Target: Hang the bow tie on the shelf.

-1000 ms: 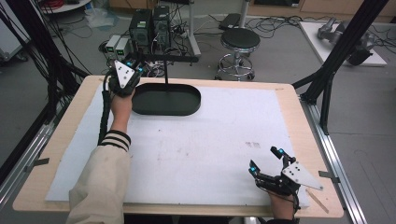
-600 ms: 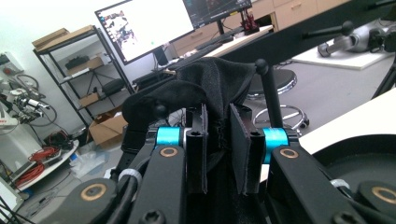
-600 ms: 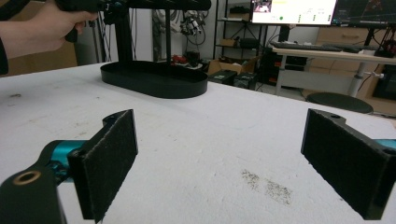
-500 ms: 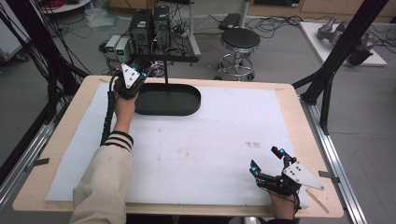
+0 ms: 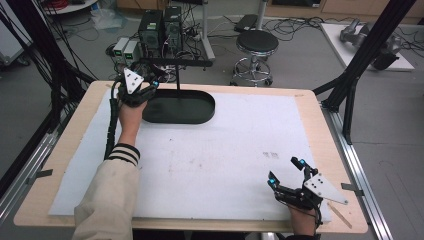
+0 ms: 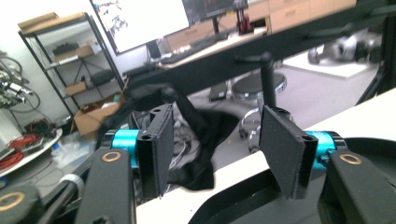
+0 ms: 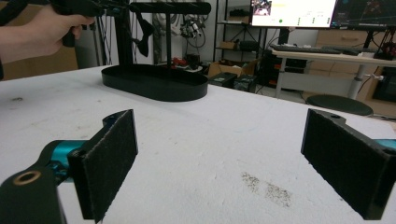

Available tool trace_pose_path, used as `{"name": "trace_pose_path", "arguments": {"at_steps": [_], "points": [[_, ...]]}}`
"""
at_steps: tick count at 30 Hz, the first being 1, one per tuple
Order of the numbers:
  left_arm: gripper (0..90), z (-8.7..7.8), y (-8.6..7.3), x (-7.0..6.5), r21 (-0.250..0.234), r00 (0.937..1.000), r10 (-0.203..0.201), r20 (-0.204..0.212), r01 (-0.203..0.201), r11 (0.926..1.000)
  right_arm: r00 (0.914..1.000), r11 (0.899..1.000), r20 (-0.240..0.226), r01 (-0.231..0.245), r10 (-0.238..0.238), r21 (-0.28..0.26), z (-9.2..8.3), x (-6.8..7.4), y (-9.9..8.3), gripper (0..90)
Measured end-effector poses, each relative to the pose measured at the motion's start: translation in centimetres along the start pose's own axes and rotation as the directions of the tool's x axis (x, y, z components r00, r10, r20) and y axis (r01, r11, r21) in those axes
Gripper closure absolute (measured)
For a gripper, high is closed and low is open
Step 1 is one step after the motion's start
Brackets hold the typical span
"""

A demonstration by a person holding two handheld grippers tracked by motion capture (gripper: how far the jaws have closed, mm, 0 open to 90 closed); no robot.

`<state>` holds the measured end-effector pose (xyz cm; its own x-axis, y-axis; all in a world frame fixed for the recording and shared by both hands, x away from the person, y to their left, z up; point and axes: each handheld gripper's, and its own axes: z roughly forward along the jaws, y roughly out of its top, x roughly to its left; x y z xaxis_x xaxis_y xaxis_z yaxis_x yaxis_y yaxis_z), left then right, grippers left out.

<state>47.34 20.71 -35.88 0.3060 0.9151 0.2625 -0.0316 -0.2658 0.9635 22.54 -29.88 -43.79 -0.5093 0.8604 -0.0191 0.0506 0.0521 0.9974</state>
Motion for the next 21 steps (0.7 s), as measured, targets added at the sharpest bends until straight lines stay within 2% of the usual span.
{"name": "trace_pose_path", "arguments": {"at_steps": [5, 6, 8, 9, 10, 11, 13, 19, 20, 21], "points": [[34.8, -2.2, 0.3, 0.5, -0.024, 0.9994, -0.033, 0.005, 0.033, 0.9992, 0.9999, 1.0, 0.005, -0.015, 0.015, -0.022, -0.3, 0.0, 0.3, 9.9], [33.8, -3.3, 0.4, 0.8, -0.049, 0.9978, -0.066, 0.006, 0.067, 0.9966, 0.9999, 1.0, 0.009, -0.013, 0.013, -0.028, -0.4, 0.1, 0.4, 9.9], [32.5, -3.9, 0.5, 0.9, -0.058, 0.9966, -0.081, 0.009, 0.082, 0.9949, 0.9999, 0.999, 0.009, -0.013, 0.013, -0.036, -0.5, 0.1, 0.5, 9.9], [32.1, -4.5, 0.6, 0.9, -0.07, 0.9961, -0.087, 0.009, 0.088, 0.9937, 0.9998, 0.999, 0.01, -0.019, 0.019, -0.036, -0.5, 0.1, 0.6, 9.9], [31.8, -5.8, 0.8, 1.0, -0.09, 0.9958, -0.091, 0.009, 0.091, 0.9917, 0.9998, 0.999, 0.01, -0.016, 0.016, -0.037, -0.5, 0.1, 0.6, 9.9], [31.3, -5.8, 0.8, 1.0, -0.09, 0.9958, -0.091, 0.009, 0.091, 0.9917, 0.9998, 0.999, 0.01, -0.016, 0.016, -0.039, -0.5, 0.2, 0.6, 9.9], [29.0, -7.0, 1.0, 1.1, -0.11, 0.9954, -0.095, 0.009, 0.096, 0.9893, 0.9999, 0.999, 0.009, -0.013, 0.013, -0.04, -0.5, 0.2, 0.7, 9.9], [24.3, -11.1, 1.5, 1.1, -0.152, 0.9921, -0.125, -0.008, 0.122, 0.9808, 0.9997, 0.999, 0.017, -0.017, 0.017, -0.049, -0.7, 0.2, 0.7, 9.9], [22.6, -11.8, 1.6, 1.1, -0.162, 0.9913, -0.131, -0.001, 0.129, 0.9783, 0.9994, 0.998, 0.016, -0.028, 0.029, -0.062, -0.8, 0.1, 0.7, 9.9], [22.3, -13.2, 1.6, 1.0, -0.175, 0.9907, -0.136, 0.008, 0.135, 0.9753, 0.9992, 0.998, 0.017, -0.034, 0.035, -0.061, -0.8, 0.1, 0.7, 9.9]]}}
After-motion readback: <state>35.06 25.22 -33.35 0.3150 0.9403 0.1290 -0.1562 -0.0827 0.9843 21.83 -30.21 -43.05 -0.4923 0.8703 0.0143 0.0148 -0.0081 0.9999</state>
